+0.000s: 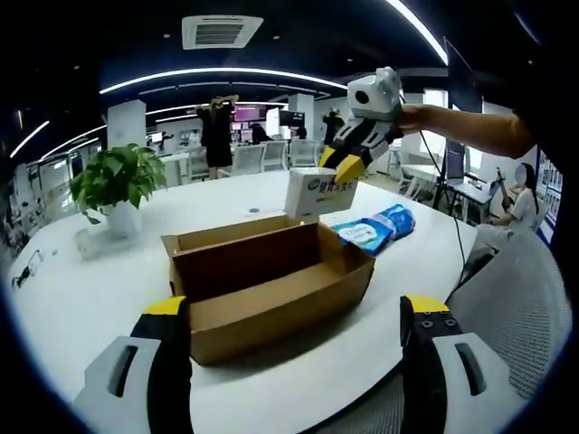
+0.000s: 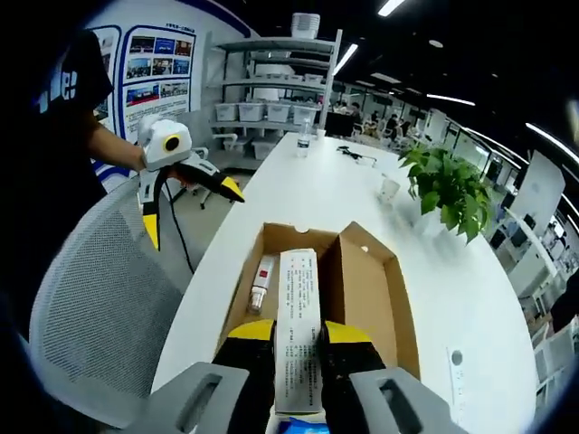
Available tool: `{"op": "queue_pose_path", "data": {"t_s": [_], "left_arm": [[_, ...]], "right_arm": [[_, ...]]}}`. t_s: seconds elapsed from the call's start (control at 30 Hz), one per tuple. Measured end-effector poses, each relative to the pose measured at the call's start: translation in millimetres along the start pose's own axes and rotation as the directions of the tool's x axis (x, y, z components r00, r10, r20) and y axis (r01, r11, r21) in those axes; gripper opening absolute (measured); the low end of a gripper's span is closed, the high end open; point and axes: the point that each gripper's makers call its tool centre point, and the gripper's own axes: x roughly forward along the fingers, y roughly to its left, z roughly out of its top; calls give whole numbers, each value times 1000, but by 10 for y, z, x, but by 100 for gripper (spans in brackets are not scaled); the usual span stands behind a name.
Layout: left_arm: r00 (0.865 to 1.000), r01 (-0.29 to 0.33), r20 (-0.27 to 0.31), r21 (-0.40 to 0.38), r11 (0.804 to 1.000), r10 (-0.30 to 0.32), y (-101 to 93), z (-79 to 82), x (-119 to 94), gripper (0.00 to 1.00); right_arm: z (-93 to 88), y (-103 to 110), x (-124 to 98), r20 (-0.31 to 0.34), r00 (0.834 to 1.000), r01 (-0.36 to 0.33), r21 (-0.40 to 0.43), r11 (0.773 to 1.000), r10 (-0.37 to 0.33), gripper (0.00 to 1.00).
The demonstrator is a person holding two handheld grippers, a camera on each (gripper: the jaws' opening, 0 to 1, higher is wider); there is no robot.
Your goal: Operate the shoe box by opening the lid, removing the specified soft item, and placing it in the target area until the item is outside and the box remains undamaged.
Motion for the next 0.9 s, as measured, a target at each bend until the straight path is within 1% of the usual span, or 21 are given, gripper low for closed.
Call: {"op": "queue_pose_path", "data": {"t_s": [0.13, 0.43, 0.63, 0.9], "left_arm": [[1000, 6, -7, 4, 1000, -6, -13, -12, 5, 100], [1000, 9, -15, 6, 1000, -9, -13, -29, 7, 100], [1000, 9, -21, 7, 1000, -8, -14, -38, 8, 100], [1000, 9, -29, 10, 1000, -9, -17, -52, 14, 100]], "right_arm": [[19, -46, -151, 3, 1000, 12, -11, 1000, -12, 14], [-4, -174, -451, -11, 999, 44, -27, 999, -44, 14], [-94, -241, -633, -37, 997, 60, -40, 997, -61, 14], [-296, -350, -887, -76, 993, 89, -35, 995, -92, 14]]}}
